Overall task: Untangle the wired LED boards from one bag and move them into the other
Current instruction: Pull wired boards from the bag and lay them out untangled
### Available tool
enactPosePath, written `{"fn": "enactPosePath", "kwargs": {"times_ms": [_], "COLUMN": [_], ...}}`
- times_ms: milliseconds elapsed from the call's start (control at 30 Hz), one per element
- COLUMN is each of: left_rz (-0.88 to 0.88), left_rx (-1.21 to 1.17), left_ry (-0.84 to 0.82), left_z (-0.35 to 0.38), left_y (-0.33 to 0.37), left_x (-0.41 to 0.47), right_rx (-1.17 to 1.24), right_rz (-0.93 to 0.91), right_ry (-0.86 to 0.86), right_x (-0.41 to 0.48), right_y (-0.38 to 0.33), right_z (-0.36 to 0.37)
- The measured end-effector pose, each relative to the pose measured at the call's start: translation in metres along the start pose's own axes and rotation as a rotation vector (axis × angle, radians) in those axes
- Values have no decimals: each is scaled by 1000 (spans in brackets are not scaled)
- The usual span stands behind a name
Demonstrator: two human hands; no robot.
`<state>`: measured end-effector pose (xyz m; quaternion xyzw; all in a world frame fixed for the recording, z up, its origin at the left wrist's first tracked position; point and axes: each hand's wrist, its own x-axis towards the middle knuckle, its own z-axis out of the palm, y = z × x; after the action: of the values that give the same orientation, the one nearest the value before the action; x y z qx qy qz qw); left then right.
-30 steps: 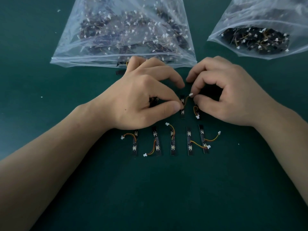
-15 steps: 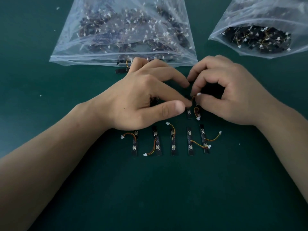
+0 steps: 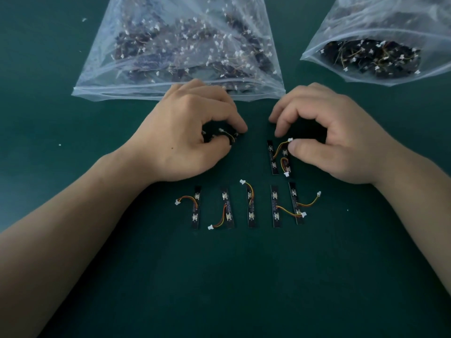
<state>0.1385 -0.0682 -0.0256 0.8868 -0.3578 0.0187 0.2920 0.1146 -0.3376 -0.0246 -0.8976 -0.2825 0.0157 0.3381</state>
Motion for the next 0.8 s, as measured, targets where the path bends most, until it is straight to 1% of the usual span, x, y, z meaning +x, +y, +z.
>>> {"fn": "enactPosePath", "kwargs": {"times_ms": [167, 300, 367, 433, 567, 700, 800], "left_rz": [-25, -18, -5, 5, -47, -27, -16], "left_rx": [4, 11, 24, 15, -127, -51, -33], "left_ry": [-7, 1, -2, -14, -50, -91, -75], "left_z": [2, 3, 4, 4, -4, -3, -1], "left_y": [0, 0, 2, 3, 1, 4, 4], "left_x": [0, 0, 0, 0, 2, 2, 1], "right_rx": [50, 365, 450, 436, 326, 337, 319], "right_rz": [6, 66, 86, 87, 68, 72, 67], "right_ry": [9, 133, 177, 163, 115, 119, 114], "right_x": [0, 3, 4, 4, 2, 2, 2], "right_y": [7, 15, 20, 22, 21, 21, 21], "right_z": [2, 1, 1, 3, 6, 5, 6]}}
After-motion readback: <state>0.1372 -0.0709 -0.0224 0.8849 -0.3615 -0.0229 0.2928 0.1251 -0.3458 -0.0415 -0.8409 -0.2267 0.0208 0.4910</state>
